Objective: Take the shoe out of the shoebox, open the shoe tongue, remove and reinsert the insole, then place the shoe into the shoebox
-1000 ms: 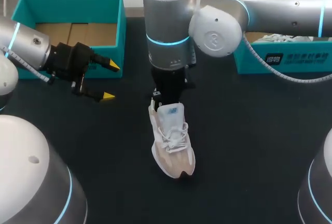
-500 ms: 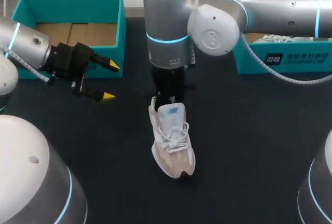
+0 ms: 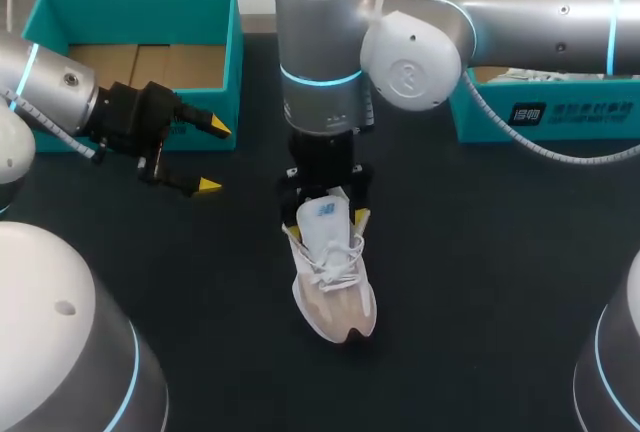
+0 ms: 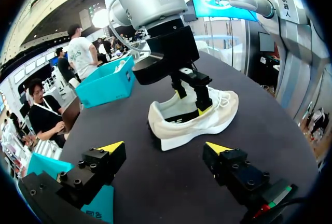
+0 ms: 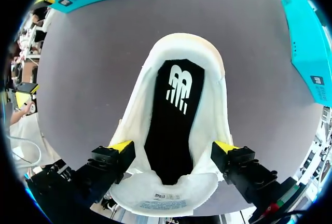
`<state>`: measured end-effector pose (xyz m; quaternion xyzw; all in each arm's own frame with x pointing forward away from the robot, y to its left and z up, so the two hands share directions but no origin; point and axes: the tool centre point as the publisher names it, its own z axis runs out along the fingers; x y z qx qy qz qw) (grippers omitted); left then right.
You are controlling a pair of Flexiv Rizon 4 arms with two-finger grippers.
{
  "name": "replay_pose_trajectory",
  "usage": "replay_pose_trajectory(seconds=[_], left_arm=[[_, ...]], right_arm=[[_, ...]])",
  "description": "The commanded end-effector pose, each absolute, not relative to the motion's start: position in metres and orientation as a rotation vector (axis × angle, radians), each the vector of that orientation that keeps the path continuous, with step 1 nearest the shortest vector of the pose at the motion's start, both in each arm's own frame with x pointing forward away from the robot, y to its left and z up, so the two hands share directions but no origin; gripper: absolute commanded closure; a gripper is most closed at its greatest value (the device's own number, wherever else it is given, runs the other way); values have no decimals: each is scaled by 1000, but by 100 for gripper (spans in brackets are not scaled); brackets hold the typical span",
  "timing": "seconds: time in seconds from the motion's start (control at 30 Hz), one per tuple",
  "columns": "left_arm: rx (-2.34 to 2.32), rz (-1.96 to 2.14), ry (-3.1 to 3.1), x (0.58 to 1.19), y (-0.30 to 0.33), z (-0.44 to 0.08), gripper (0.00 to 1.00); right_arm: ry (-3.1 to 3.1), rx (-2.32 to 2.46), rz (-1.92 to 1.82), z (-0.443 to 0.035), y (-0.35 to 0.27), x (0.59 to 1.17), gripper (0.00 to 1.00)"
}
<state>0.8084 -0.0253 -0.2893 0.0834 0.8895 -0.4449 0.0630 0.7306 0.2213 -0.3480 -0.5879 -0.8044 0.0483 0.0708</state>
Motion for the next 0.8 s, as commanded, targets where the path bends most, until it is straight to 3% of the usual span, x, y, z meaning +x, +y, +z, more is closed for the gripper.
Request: replay_pose_trajectory(seconds=[0.03, 0.8], left_arm=[[253, -1342, 2690, 809, -25, -289, 0], [253, -1342, 2690, 809, -25, -289, 0]], right_arm=[[-2432, -1777, 138, -344, 225, 730, 0], [-2429, -1832, 139, -335, 221, 728, 0]])
